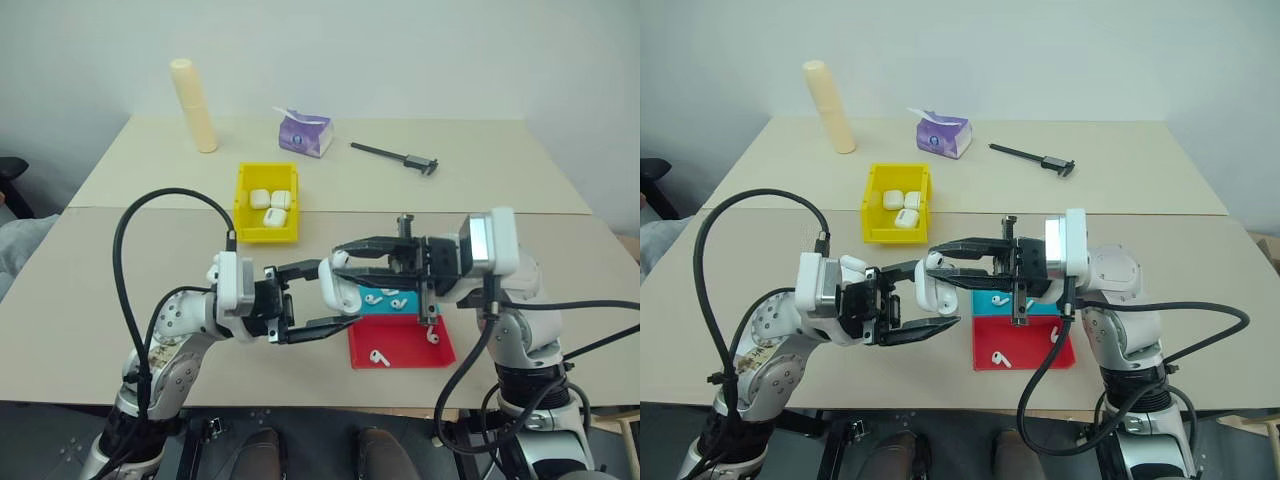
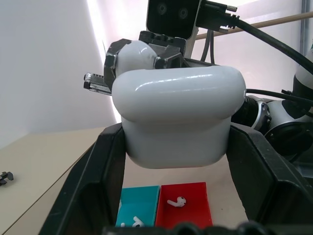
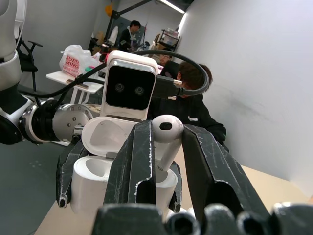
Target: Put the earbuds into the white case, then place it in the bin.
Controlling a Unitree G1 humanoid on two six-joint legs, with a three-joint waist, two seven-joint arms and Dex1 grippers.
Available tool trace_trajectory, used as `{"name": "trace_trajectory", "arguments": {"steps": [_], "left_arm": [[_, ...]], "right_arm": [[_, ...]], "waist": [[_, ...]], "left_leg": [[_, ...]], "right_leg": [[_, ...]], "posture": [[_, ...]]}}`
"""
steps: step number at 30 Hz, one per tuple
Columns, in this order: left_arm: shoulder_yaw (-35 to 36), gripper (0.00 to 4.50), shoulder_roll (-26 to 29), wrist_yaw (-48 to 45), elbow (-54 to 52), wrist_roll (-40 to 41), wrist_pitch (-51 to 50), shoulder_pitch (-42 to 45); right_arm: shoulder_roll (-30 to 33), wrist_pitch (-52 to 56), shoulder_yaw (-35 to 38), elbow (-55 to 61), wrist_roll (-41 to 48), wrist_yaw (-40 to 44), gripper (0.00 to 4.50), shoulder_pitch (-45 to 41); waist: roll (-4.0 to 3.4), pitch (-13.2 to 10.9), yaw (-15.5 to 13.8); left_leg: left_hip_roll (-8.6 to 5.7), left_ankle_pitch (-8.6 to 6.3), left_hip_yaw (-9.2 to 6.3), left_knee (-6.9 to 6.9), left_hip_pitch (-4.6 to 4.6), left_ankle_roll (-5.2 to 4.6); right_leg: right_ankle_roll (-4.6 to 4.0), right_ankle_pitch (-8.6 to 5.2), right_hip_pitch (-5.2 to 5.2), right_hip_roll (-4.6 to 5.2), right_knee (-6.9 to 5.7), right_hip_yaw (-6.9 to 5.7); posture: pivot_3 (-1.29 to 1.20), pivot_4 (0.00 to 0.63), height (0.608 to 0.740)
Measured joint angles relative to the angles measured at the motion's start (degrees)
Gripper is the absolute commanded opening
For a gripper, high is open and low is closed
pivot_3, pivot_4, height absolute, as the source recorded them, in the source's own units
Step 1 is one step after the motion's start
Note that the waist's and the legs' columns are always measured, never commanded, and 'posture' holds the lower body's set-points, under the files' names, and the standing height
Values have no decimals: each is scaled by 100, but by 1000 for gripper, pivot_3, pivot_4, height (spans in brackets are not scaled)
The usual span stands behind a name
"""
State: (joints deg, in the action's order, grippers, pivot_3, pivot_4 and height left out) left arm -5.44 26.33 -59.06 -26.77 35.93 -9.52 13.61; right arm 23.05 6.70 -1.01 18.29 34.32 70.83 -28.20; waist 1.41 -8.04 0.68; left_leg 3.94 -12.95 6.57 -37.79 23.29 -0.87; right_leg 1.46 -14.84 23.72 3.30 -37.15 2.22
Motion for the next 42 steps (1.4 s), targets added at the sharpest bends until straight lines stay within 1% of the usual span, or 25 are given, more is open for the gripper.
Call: {"name": "trace_trajectory", "arguments": {"steps": [12, 13, 16, 18, 29, 30, 33, 36, 38, 42], "left_arm": [[-17, 2784, -85, -37, 38, -191, 1, -4], [-17, 2784, -100, -43, 41, -210, 2, -4], [-20, 2784, -135, -66, 49, -225, 51, -6], [-19, 2784, -141, -80, 55, -231, 59, -6], [-14, 2784, -119, -105, 105, -324, 87, -56], [4, 2784, -108, -105, 137, -356, 129, -61], [181, 2784, 113, -196, 386, -591, 529, -241], [459, 2784, 468, -341, 859, -907, 900, -651], [557, 2784, 622, -414, 1112, -1077, 1127, -870], [694, 2784, 781, -478, 1455, -1331, 1551, -1263]], "right_arm": [[215, -251, -58, -43, -16, -10, 666, 183], [222, -256, -65, -47, -16, -18, 1205, 189], [245, -290, -86, -73, -35, -12, 1840, 191], [270, -331, -90, -82, -34, 3, 2445, 192], [507, -364, -134, -87, 29, 223, 2445, 207], [567, -327, -128, -87, 84, 261, 2445, 205], [1136, 11, -80, -253, 51, 342, 2445, 81], [1960, 445, -77, -657, -411, 329, 2445, -529], [2320, 722, -345, -930, -886, 371, 2445, -1064], [2607, 888, -1379, -1770, -2020, 813, 2445, -2107]], "waist": [[0, 0, 0], [0, 0, 0], [0, 0, -1], [0, 0, -1], [0, 0, -1], [0, 0, -2], [-1, -1, 9], [-5, -2, 28], [-5, -1, 25], [-6, -2, 24]], "left_leg": [[0, 0, 0, 0, 0, 0], [0, 0, 0, 0, 0, 0], [0, 0, 0, 0, 0, 0], [0, 0, 0, 0, 0, 0], [0, 0, -2, 0, 0, 0], [0, 0, -2, 0, -1, 0], [0, 0, 0, 1, -4, 0], [3, 0, 0, 6, -6, 0], [7, 0, 3, 9, 2, 0], [7, -1, 21, 10, 15, -2]], "right_leg": [[0, 0, 0, 0, 1, 0], [0, 0, 0, 0, 1, 0], [0, 0, 0, 0, 0, 0], [0, 0, -1, 0, 1, 0], [0, 0, -1, 0, 1, 0], [0, 0, -1, 1, 2, 1], [-1, 0, -1, 2, 2, 3], [-5, 0, 11, 1, 0, 8], [-9, 0, 27, 0, -2, 10], [-11, -1, 44, 3, -1, 14]], "posture": [[0, 150, 740], [0, 150, 740], [0, 150, 740], [0, 150, 740], [0, 150, 740], [0, 150, 740], [0, 150, 740], [0, 150, 740], [0, 150, 740], [0, 150, 740]]}}
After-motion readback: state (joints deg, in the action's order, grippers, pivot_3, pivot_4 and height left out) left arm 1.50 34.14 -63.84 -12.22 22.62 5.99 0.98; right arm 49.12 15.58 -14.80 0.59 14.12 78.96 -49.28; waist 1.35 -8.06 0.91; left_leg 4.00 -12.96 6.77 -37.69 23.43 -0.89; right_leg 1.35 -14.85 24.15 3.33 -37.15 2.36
